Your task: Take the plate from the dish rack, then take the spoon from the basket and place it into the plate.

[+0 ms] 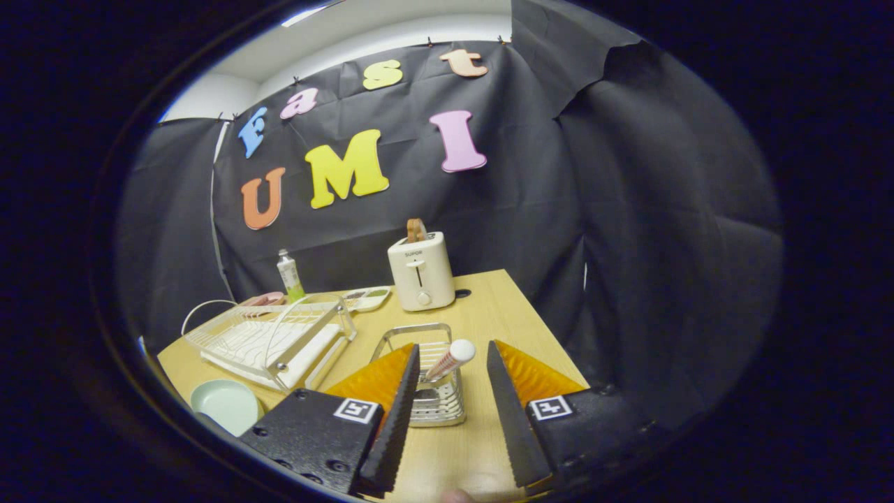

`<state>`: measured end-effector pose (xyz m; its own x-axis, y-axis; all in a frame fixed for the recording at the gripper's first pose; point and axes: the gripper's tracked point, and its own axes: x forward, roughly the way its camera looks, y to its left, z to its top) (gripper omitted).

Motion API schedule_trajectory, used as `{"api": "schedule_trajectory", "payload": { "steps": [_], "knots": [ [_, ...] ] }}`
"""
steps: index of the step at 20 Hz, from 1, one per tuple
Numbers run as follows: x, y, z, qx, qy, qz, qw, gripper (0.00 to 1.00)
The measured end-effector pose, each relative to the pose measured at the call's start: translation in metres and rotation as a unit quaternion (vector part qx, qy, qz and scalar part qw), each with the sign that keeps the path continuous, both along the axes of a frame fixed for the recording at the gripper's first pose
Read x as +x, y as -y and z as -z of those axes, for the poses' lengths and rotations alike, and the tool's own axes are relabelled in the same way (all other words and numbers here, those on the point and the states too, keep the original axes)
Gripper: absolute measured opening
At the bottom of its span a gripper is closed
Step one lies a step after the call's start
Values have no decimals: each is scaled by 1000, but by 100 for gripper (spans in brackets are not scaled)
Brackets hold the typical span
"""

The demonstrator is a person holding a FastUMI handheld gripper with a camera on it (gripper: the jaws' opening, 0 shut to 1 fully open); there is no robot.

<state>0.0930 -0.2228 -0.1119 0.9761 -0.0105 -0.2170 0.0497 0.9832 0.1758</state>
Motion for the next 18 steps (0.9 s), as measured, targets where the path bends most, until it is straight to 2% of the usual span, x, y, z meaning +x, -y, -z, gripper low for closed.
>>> {"api": "schedule_trajectory", "payload": {
  "steps": [3,9,13,18],
  "knots": [
    [4,-5,0,2,0,2,1000,41],
    [1,-19,-16,-24,5,-13,1000,18],
    [-6,-15,-42,-31,20,-6,999,14],
    [-38,-19,-78,-53,50,7,997,13]
  ]
}}
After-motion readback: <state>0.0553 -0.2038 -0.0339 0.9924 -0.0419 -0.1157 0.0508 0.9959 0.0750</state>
